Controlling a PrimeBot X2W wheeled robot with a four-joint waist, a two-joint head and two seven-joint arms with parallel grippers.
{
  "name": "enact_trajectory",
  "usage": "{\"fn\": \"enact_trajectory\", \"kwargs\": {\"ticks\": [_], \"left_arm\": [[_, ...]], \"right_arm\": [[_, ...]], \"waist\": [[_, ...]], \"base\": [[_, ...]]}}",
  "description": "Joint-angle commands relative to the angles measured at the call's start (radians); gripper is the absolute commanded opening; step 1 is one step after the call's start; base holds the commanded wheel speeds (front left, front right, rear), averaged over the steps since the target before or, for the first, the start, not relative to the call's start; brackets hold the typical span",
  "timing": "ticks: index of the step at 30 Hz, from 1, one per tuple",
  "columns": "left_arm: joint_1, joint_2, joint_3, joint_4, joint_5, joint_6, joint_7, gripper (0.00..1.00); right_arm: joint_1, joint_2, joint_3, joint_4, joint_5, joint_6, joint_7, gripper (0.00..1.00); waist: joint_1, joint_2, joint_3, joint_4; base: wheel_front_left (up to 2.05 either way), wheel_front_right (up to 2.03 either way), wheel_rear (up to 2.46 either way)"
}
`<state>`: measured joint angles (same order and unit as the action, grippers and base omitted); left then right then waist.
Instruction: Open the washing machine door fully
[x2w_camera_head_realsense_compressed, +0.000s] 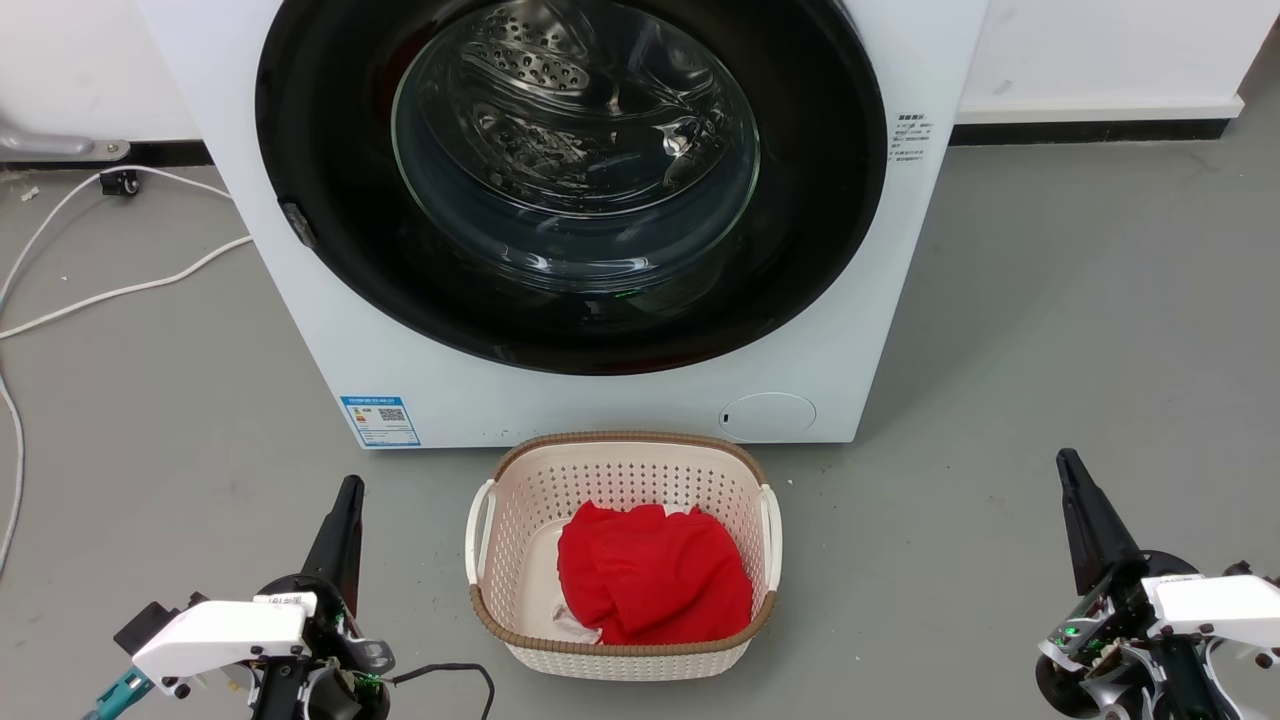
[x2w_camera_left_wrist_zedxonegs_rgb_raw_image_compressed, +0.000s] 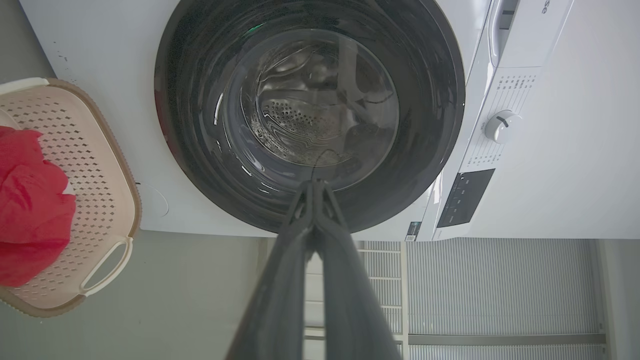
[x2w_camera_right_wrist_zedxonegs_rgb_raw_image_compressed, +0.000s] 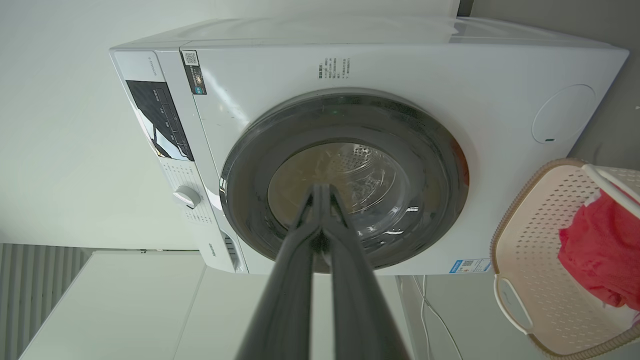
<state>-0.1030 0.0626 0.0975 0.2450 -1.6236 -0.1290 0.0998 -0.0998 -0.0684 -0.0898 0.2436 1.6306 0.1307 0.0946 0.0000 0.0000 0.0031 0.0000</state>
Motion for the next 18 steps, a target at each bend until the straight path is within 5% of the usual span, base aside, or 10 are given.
{"fn": "enact_trajectory", "kwargs": {"ticks": [1,9,10,18], "left_arm": [[-0.008,0.0,0.001,0.001,0.003,-0.003,0.003,0.0],[-0.008,-0.001,0.003,0.001,0.004,-0.003,0.003,0.0],[0.0,-0.001,0.002,0.0,0.001,0.0,0.003,1.0],[0.011,-0.005,-0.019,-0.014,0.003,0.001,-0.018,1.0]], "right_arm": [[-0.013,0.002,-0.003,0.002,-0.005,0.0,0.004,0.0],[-0.014,0.003,-0.005,0.002,-0.007,0.0,0.005,0.0],[0.0,0.002,-0.003,0.0,-0.003,0.0,0.003,1.0],[0.018,0.006,0.017,-0.011,-0.012,0.0,-0.027,1.0]], "waist": [[0.0,0.0,0.0,0.0],[0.0,0.0,0.0,0.0],[0.0,0.0,0.0,0.0],[0.0,0.0,0.0,-0.002]], "base": [[0.0,0.0,0.0],[0.0,0.0,0.0],[0.0,0.0,0.0],[0.0,0.0,0.0]]}}
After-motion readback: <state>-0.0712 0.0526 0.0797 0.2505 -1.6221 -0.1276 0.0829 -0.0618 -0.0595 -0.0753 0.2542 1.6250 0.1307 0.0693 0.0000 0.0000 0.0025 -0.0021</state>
